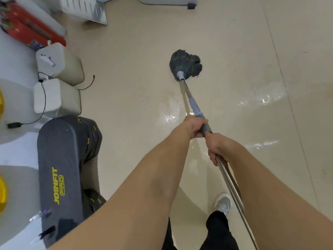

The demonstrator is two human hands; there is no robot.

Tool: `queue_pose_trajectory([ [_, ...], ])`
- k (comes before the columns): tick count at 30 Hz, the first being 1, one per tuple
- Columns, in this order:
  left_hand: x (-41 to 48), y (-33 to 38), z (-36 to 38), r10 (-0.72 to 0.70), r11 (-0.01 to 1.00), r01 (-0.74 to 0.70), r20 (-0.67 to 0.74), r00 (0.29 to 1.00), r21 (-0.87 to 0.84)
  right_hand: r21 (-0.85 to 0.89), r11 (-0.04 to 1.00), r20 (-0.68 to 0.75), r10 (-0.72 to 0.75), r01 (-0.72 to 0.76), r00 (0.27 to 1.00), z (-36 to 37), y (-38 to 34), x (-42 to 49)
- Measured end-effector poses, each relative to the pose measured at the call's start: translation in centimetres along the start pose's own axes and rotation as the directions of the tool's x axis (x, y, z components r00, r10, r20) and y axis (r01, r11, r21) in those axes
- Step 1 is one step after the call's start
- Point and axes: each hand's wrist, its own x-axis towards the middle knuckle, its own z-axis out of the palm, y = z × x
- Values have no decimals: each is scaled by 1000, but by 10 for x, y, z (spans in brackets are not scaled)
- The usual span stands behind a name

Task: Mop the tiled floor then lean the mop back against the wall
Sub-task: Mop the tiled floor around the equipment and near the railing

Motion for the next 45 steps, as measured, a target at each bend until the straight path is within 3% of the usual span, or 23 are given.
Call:
queue_pose_trajectory([
  [5,-67,-103,68,-129,990,130,12,992,-63,-214,977,55,11,1,998,18,113,-68],
  [10,-129,-187,117,-262,965,262,90,961,15,-303,952,164,90,-37,982,38,209,-131],
  [14,-147,-212,119,-286,955,294,148,947,-29,-376,922,137,154,-93,978,50,220,-152],
  [22,-93,-154,67,-181,960,217,194,964,-180,-409,910,27,89,-70,996,29,133,-107],
  [27,-38,-87,-11,-114,964,150,171,979,-218,-333,940,4,80,-75,997,30,32,-53],
  [38,69,74,-243,33,966,-70,-152,988,-250,-255,966,57,-21,35,998,79,-254,74],
  [42,68,67,-285,33,959,-86,-196,980,-268,-397,913,76,-75,99,994,107,-285,77],
  [45,60,38,-288,19,940,-70,-154,988,-334,-437,896,81,-49,80,996,126,-268,74],
])
